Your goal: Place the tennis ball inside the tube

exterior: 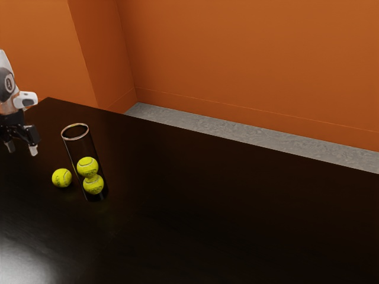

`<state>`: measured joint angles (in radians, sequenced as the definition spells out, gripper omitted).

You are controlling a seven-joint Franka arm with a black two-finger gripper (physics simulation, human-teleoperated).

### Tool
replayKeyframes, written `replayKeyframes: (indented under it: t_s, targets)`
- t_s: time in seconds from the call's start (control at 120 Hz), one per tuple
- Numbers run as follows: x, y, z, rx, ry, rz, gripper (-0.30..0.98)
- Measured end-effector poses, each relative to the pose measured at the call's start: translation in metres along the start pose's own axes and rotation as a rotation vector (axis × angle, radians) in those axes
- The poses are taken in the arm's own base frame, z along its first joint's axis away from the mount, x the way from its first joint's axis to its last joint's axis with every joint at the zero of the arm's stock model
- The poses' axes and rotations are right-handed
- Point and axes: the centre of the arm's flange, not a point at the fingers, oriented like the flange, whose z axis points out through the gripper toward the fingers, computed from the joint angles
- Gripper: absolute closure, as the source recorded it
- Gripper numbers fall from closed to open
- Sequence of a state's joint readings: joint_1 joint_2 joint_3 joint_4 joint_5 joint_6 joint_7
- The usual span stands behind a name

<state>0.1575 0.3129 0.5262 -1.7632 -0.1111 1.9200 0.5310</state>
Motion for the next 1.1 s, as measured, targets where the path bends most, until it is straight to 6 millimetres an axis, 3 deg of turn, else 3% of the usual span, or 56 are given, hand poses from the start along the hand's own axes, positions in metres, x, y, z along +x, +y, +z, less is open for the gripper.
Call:
replayKeyframes:
  t_s: [0.25, 0.425, 0.608, 0.933, 1.1]
  targets:
    - [0.053, 0.019, 0.059, -0.055, 0.02, 0.152, 0.0]
    - [0.074, 0.033, 0.075, -0.056, 0.036, 0.229, 0.0]
    - [0.078, 0.05, 0.071, -0.045, 0.045, 0.28, 0.0]
    - [0.075, 0.079, 0.099, -0.066, -0.012, 0.319, 0.0]
    - [0.055, 0.058, 0.107, -0.076, -0.037, 0.259, 0.0]
